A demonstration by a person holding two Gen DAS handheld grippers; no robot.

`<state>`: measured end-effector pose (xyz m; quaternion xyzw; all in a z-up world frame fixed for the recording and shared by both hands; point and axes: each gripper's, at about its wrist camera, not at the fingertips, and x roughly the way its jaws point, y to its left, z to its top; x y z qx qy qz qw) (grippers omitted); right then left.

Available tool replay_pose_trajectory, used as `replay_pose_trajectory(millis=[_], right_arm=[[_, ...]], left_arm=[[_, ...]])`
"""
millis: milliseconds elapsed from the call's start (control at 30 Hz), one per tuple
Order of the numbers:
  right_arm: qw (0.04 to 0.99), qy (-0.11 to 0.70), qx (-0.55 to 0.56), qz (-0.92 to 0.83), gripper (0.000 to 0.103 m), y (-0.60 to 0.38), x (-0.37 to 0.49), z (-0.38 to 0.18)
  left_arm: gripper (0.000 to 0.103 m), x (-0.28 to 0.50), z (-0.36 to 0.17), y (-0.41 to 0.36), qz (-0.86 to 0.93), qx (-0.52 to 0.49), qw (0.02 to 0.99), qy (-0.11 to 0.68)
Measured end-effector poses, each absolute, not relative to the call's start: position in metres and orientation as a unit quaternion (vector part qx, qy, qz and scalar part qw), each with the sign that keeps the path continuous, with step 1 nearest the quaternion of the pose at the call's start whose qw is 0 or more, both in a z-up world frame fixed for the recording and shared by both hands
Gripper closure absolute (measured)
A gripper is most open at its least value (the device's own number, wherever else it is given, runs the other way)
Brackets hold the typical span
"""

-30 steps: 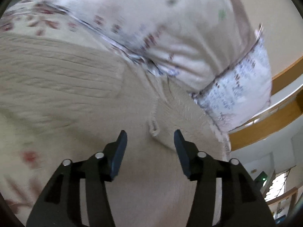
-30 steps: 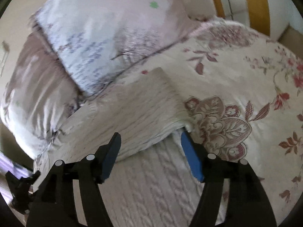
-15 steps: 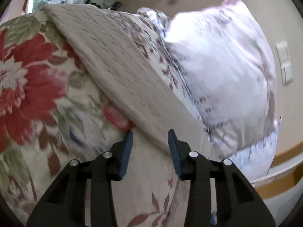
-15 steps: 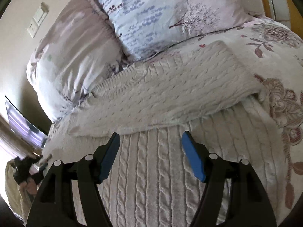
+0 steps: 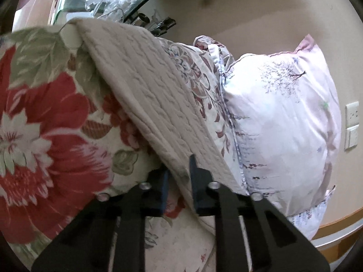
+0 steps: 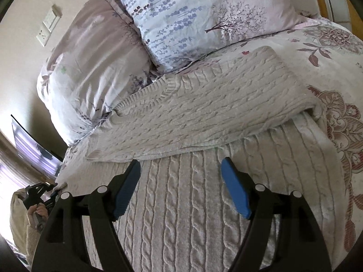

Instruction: Fold small clothes

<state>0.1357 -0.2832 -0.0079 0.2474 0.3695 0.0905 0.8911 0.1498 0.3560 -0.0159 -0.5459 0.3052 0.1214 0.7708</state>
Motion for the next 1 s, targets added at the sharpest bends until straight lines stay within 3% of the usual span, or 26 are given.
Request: replay_pose_trajectory(millis=[267, 433, 567, 700, 767, 900, 1000], right_arm=[[0.890, 0.367, 0.254, 0.097, 0.027, -0.284, 0.135, -0.007], [0.889, 0.364, 0.259, 0.099, 0.027, -0.284, 0.134, -0.007], [0.889, 0.364, 0.261, 0.099, 0.028, -0.284, 0.134, -0.007], [0.890, 0.380, 0.236, 0.091, 0.028, -0.278, 0.135, -0.002], [0.891, 0.388, 0.214, 0.096, 0.028, -0.274, 0.133, 0.006], [0.901, 0.385, 0.157, 0.123, 0.028, -0.261, 0.131, 0.034], [0.913, 0.366, 0.076, 0.162, 0.028, -0.229, 0.134, 0.061]], left_arm=[[0.096, 0.170, 0.049, 0.320, 0.071, -0.485, 0.830, 0.266], [0.096, 0.197, 0.095, 0.234, -0.037, -0.395, 0.877, 0.272], [0.096, 0.214, 0.097, 0.147, -0.127, -0.325, 0.887, 0.303], [0.094, 0.227, 0.064, 0.065, -0.191, -0.258, 0.870, 0.373], [0.087, 0.229, 0.043, 0.041, -0.207, -0.237, 0.854, 0.413], [0.052, 0.215, 0.032, 0.045, -0.222, -0.235, 0.848, 0.420], [0.048, 0.201, 0.037, 0.079, -0.208, -0.267, 0.853, 0.396]])
